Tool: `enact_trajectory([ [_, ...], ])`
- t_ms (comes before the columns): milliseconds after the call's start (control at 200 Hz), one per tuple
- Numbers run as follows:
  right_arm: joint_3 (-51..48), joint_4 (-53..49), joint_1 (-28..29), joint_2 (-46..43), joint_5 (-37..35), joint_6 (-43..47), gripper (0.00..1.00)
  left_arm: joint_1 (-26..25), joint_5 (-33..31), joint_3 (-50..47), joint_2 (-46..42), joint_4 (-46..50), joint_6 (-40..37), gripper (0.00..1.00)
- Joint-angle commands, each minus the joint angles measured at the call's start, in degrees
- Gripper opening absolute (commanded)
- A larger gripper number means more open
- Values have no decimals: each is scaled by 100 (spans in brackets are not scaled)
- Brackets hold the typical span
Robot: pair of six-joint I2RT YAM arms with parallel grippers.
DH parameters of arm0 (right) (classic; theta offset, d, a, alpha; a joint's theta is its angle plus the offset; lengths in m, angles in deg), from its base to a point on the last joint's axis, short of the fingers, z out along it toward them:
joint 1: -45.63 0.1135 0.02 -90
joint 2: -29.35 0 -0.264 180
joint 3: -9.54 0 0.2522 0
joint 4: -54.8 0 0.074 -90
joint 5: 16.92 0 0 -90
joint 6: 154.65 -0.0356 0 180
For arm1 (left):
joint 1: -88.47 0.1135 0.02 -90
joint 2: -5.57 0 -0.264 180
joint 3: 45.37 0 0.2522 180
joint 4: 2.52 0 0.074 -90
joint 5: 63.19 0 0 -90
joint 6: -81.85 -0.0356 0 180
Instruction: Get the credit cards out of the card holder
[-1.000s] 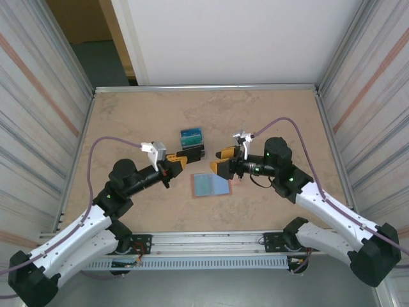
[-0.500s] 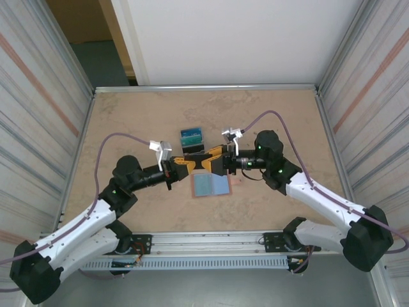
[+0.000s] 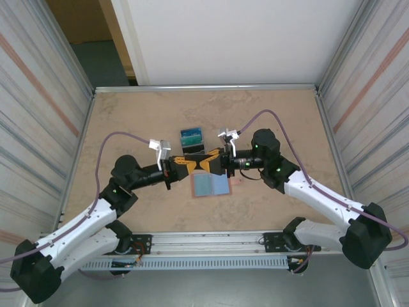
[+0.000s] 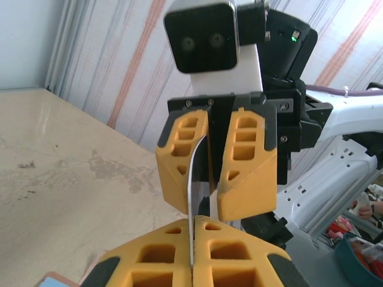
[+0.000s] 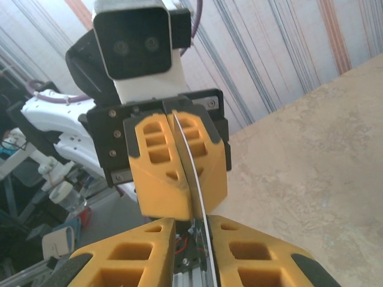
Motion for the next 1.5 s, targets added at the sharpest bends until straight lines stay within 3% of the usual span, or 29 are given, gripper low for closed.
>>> enact_trajectory([
  [0, 99, -278, 74, -224, 73, 233, 20, 120, -127, 143, -124, -230, 75, 0],
  [130, 89, -231, 88, -211, 116, 236, 19, 127, -82, 189, -92, -231, 67, 0],
  [291, 178, -186, 165, -146, 211, 289, 6, 129, -55, 225, -11, -226, 95, 0],
  [466, 245, -530, 176, -228, 81, 535, 0, 130, -164, 365, -93, 266, -166, 1],
  [626, 464, -1591, 187, -388, -292, 1037, 0, 135, -333, 849, -214, 1431, -812, 39],
  [762, 672, -2350, 186, -488, -451, 1420, 0, 128, -460, 1506, -126, 2580, -1528, 49],
  [1042, 888, -3157, 187, -543, -399, 1877, 0, 134, 277, 3425, 1000, 5319, -3146, 49],
  [1183, 944, -3377, 187, -517, -362, 2030, 0, 112, 682, 3986, 1453, 5983, -3645, 49],
  [1493, 977, -3490, 181, -473, -147, 2114, 0, -149, 602, 4518, 1978, 6942, -4489, 50],
])
